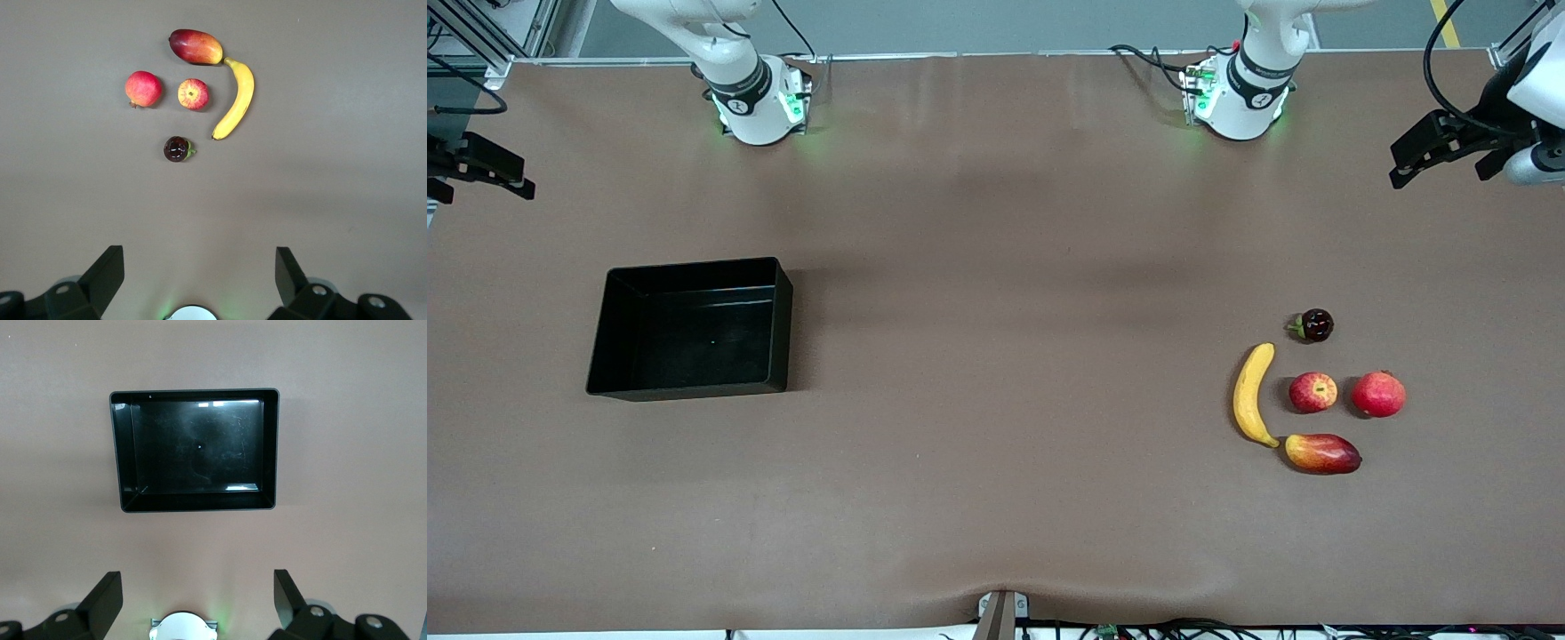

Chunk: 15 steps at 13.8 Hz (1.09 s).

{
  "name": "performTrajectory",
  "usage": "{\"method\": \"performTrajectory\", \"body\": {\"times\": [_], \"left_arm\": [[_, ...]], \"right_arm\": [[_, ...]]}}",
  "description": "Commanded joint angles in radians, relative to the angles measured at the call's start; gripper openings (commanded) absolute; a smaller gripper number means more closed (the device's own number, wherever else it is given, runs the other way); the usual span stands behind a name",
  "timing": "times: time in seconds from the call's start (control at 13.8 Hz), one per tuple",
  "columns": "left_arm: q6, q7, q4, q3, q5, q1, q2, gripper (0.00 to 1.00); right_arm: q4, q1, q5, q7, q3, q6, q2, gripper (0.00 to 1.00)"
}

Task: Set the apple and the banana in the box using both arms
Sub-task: 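Reach the left gripper to the apple while the right gripper reaches the box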

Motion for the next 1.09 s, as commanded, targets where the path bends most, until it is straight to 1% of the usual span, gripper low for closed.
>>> {"method": "performTrajectory", "body": {"times": [0.0,0.14,0.22,0.43,0.51,0.58,0.65,0.8,0.87,0.94,1.01], "left_arm": [[-0.029,0.029,0.023,-0.002,-0.001,0.003,0.011,1.0],[-0.029,0.046,0.038,0.006,0.003,0.007,0.032,1.0],[-0.029,0.048,0.058,0.006,0.02,0.007,0.054,1.0],[-0.005,0.032,0.032,0.007,0.028,0.023,0.129,1.0],[0.047,0.034,0.002,0.006,0.029,0.04,0.149,1.0],[0.116,0.037,-0.055,0.006,0.029,0.049,0.153,1.0],[0.223,0.038,-0.131,0.006,0.029,0.051,0.153,1.0],[0.444,0.043,-0.285,0.007,0.036,0.059,0.152,1.0],[0.542,0.043,-0.34,0.007,0.068,0.06,0.163,1.0],[0.604,0.042,-0.365,0.007,0.094,0.06,0.196,1.0],[0.638,0.045,-0.367,0.007,0.1,0.065,0.234,1.0]], "right_arm": [[0.023,-0.015,-0.018,0.002,0.008,-0.006,0.022,1.0],[0.02,-0.016,-0.018,0.002,0.008,-0.006,0.028,1.0],[0.023,-0.027,-0.021,0.003,0.008,-0.007,0.054,1.0],[0.022,-0.067,-0.019,-0.002,0.008,0.002,0.118,1.0],[0.023,-0.07,-0.022,-0.002,0.008,0.003,0.181,1.0],[0.027,-0.076,-0.024,-0.005,0.008,0.009,0.221,1.0],[0.027,-0.099,-0.019,-0.006,0.008,0.023,0.249,1.0],[0.016,-0.127,-0.019,-0.006,0.008,0.11,0.327,1.0],[0.01,-0.145,-0.019,-0.009,0.008,0.161,0.368,1.0],[0.008,-0.151,-0.019,-0.038,0.008,0.207,0.403,1.0],[0.008,-0.171,-0.018,-0.11,0.008,0.251,0.437,1.0]]}}
